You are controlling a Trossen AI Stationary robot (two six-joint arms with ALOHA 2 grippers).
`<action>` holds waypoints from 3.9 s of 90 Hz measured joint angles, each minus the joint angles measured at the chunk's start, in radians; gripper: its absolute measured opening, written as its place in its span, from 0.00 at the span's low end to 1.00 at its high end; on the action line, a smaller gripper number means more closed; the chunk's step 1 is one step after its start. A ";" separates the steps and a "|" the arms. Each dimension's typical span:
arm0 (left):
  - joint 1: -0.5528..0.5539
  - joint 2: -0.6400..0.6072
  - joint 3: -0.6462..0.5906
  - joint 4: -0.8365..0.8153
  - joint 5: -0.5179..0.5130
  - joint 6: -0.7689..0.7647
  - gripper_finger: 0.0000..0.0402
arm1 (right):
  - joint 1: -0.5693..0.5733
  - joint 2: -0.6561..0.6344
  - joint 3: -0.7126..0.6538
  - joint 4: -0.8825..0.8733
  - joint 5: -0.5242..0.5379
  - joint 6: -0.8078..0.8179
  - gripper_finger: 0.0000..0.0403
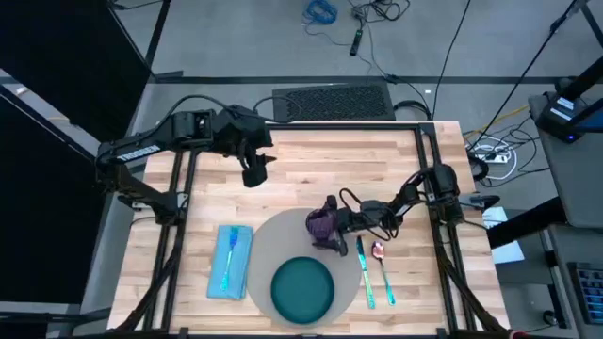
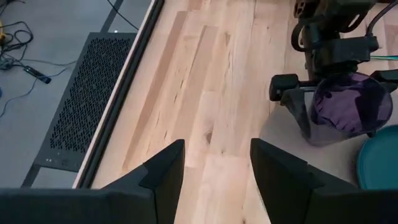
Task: Set table place
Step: Put the purple glass on the gray placemat to the top of the green plate
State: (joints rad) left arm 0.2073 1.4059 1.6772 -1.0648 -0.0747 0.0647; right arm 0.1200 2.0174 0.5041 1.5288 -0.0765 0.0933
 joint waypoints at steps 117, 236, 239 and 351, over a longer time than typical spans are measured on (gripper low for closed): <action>0.000 0.000 0.000 -0.019 0.000 -0.004 0.42 | 0.028 -0.219 -0.129 -0.149 0.112 0.077 0.98; 0.000 0.000 0.000 -0.018 0.000 -0.007 0.42 | 0.053 -0.290 -0.150 -0.289 0.122 0.176 0.98; 0.000 0.000 0.000 -0.018 0.000 -0.007 0.42 | 0.053 -0.290 -0.150 -0.285 0.122 0.176 0.98; 0.000 0.000 0.000 -0.017 -0.001 -0.006 0.42 | 0.052 -0.290 -0.151 -0.253 0.124 0.157 0.98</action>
State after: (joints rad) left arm 0.2072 1.4059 1.6772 -1.0813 -0.0753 0.0582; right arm 0.1722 1.7279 0.3534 1.2762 0.0471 0.2501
